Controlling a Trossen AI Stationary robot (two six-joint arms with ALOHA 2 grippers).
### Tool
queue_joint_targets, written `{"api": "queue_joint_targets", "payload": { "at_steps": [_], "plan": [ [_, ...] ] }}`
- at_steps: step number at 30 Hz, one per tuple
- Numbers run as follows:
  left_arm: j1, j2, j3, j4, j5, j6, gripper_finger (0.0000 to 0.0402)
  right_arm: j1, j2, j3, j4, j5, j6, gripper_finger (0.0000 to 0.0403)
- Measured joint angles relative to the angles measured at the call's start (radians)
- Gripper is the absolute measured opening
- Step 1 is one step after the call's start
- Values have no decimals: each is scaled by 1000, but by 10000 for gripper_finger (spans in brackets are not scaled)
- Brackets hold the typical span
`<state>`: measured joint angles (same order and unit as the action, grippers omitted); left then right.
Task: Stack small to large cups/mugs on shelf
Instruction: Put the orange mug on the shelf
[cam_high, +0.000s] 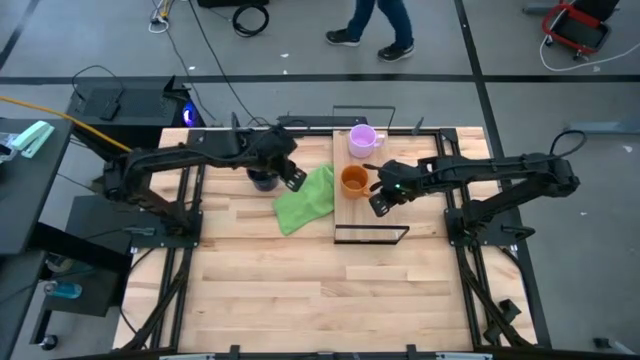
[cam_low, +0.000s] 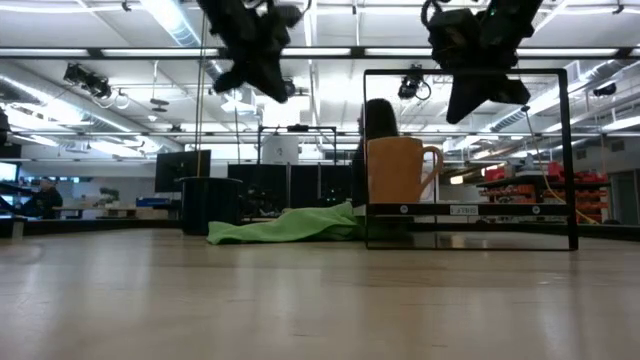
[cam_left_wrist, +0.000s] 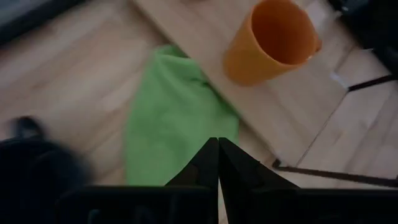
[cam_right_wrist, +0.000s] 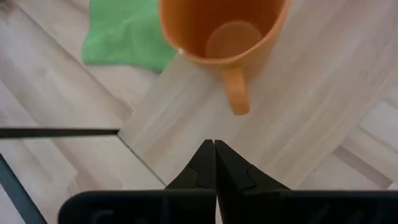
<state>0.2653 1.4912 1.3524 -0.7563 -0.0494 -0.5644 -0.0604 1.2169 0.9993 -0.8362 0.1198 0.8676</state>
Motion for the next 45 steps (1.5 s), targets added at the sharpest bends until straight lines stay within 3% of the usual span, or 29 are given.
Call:
{"api": "queue_joint_targets", "payload": {
  "at_steps": [6, 18, 33, 45],
  "plan": [
    [53, 46, -119, 269, 93, -15, 13, -47, 44, 0, 16, -53, -20, 0],
    [76, 201, -134, 537, 230, -27, 11, -105, 89, 0, 52, -95, -41, 0],
    [107, 270, -133, 638, 230, -61, 11, -116, 162, 0, 75, -104, -45, 0],
    [107, 297, -132, 658, 235, -85, 13, -180, 136, 0, 62, -64, -41, 0]
  ]
}}
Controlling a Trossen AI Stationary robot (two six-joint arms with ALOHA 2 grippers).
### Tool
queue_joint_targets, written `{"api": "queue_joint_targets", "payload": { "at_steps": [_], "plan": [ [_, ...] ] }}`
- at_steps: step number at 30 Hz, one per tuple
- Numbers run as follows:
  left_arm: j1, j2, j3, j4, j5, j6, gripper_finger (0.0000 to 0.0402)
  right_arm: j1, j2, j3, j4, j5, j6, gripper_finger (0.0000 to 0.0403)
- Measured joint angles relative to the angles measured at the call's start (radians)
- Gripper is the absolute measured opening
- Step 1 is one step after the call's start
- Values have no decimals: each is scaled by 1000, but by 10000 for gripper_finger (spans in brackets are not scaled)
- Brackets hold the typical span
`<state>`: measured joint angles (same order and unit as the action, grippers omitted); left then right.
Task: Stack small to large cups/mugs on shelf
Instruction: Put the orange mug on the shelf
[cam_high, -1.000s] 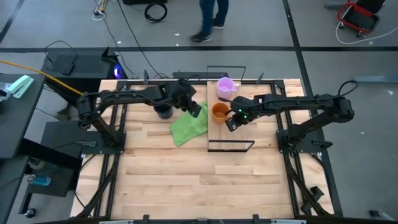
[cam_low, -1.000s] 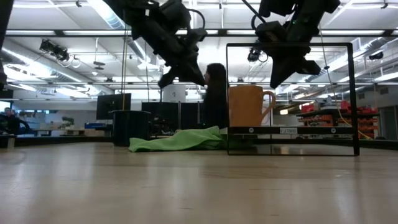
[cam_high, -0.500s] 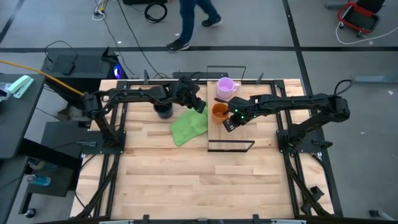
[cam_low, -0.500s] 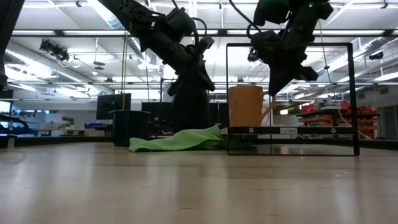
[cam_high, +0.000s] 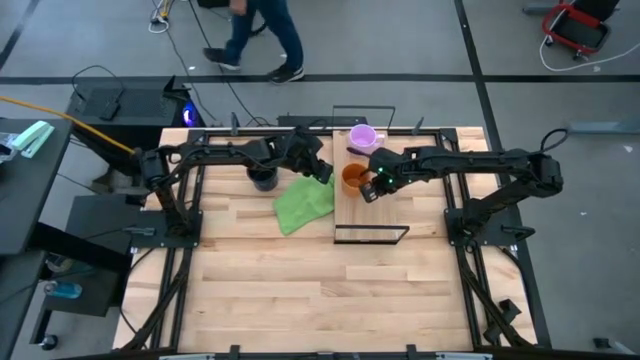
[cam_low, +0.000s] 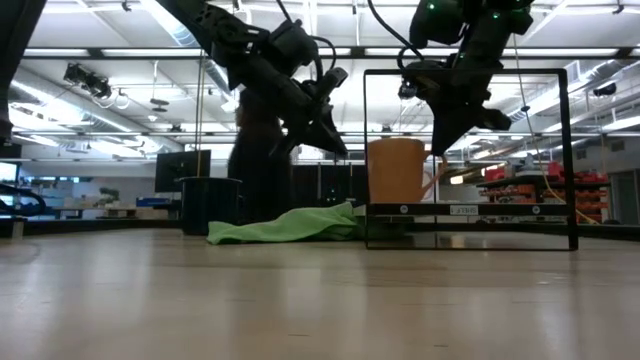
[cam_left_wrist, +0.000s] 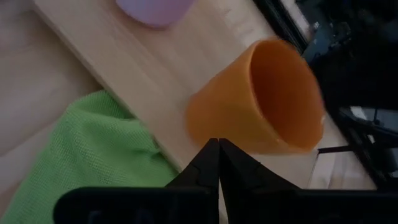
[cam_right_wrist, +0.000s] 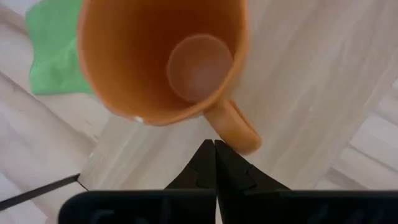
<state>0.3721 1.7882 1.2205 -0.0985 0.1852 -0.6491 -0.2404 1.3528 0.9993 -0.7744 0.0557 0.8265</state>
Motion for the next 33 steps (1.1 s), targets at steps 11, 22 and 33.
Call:
{"api": "queue_joint_targets", "payload": {
  "at_steps": [11, 22, 33],
  "plan": [
    [-6, 1, 0, 26, 0, -3, 18, -32, -3, 0, 4, 8, -11, 0],
    [-5, 1, 0, 27, 0, -3, 18, -66, -3, 0, 4, 9, -18, 0],
    [-7, 86, -1, 42, 9, -65, 13, -51, -129, 35, -31, 7, -22, 0]
  ]
}}
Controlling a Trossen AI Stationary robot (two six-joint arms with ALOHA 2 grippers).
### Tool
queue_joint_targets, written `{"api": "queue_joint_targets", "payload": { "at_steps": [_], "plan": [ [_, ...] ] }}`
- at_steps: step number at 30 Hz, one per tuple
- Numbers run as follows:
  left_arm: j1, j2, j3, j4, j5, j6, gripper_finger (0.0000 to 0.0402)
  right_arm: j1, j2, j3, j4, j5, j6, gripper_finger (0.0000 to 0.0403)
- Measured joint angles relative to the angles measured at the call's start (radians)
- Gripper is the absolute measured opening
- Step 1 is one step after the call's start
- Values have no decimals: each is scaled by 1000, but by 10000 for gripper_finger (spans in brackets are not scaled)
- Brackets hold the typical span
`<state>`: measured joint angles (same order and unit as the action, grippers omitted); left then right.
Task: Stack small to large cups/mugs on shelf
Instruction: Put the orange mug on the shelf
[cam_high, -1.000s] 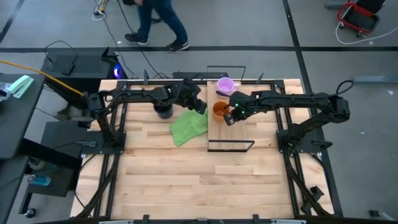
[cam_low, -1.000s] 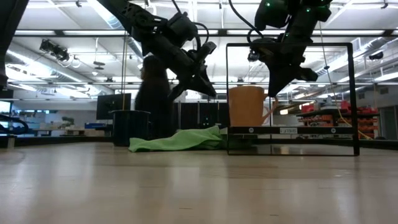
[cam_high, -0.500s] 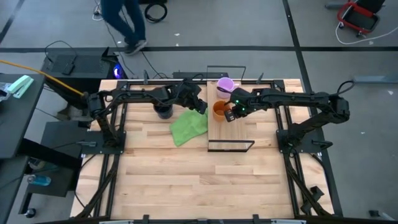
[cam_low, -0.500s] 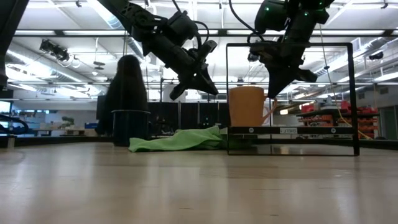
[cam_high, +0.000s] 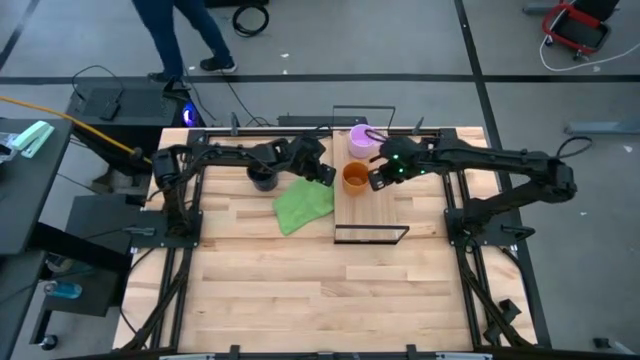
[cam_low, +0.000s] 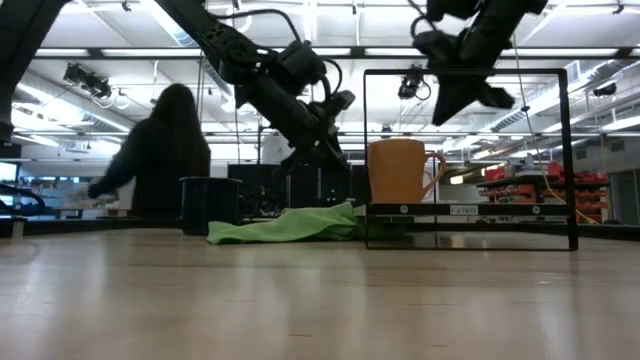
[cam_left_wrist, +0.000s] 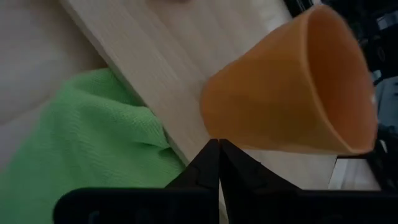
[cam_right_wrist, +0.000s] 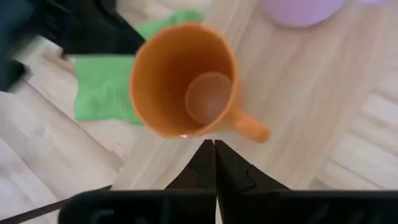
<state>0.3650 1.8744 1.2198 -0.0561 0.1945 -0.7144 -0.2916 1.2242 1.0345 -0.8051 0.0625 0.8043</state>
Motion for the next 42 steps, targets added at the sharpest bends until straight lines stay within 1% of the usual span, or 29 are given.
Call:
{"api": "queue_joint_targets", "payload": {
  "at_steps": [3, 7, 12, 18, 24, 33, 42],
  "plan": [
    [-4, 19, 0, 11, 4, -10, 13, 0, -40, 2, -69, 44, 2, 0],
    [-4, 20, 0, 55, 5, -17, 18, -1, -51, 0, -171, 94, 3, 0],
    [-1, 20, 0, 134, 24, -41, 15, -1, -38, -10, -174, 98, 3, 0],
    [-4, 20, 0, 136, 32, -37, 10, -1, -14, -10, -171, 99, 4, 0],
    [-10, 20, 0, 139, 42, -36, 21, -1, 12, -10, -167, 102, 4, 0],
    [-22, 20, 0, 164, 53, -37, 11, -1, 12, -10, -138, 106, 7, 0],
    [-22, 20, 0, 175, 53, -41, 21, -1, 12, -11, -138, 120, 15, 0]
  ]
}}
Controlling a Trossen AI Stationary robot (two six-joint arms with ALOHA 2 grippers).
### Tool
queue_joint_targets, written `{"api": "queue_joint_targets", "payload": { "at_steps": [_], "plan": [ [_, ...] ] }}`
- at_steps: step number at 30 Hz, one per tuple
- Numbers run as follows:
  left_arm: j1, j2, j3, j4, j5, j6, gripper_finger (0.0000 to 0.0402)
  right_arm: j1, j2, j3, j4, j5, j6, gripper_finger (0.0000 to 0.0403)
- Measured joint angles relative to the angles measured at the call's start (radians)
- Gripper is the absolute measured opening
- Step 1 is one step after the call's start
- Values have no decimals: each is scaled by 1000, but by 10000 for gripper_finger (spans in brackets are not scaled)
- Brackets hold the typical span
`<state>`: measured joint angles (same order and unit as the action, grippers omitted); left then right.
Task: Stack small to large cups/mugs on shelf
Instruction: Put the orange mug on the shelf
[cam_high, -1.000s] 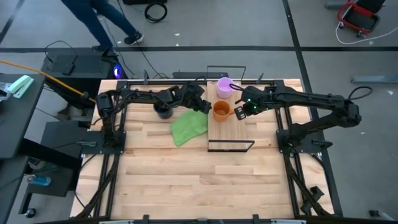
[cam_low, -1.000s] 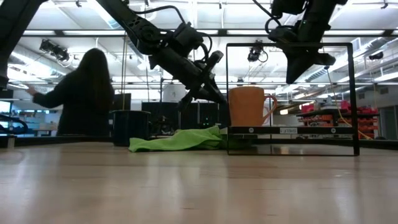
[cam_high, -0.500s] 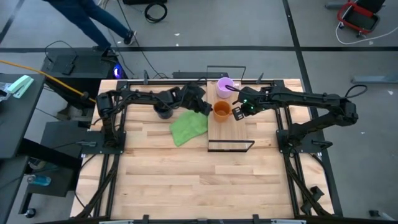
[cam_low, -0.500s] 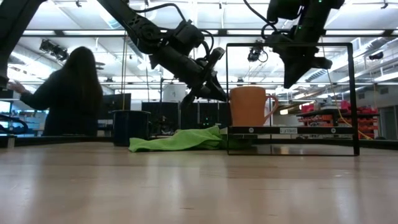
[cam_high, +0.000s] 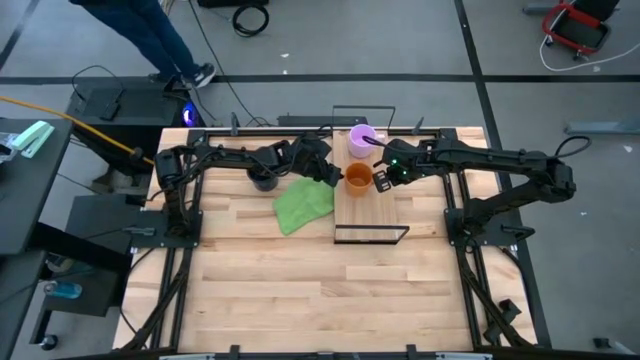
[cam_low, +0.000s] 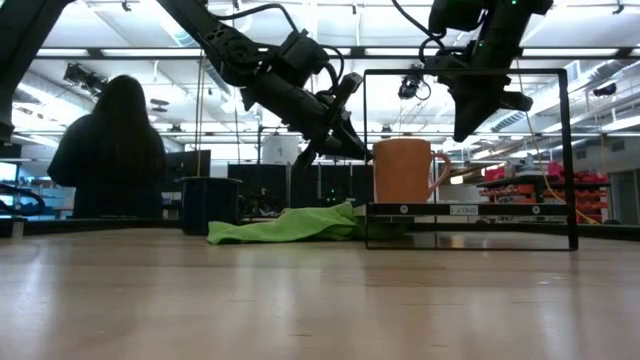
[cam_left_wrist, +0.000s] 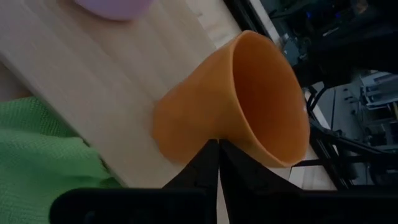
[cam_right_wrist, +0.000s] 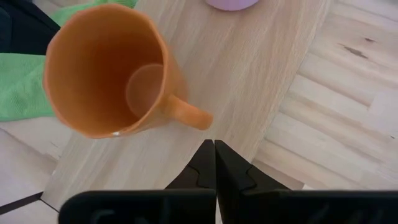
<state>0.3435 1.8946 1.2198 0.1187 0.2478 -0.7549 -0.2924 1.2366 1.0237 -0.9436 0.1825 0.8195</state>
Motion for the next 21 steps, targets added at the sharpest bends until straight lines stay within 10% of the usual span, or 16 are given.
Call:
{"api": "queue_joint_targets", "payload": {
  "at_steps": [21],
  "plan": [
    [7, 38, 0, 54, 28, -22, 13, 0, 0, -1, 19, -15, 17, 0]
  ]
}}
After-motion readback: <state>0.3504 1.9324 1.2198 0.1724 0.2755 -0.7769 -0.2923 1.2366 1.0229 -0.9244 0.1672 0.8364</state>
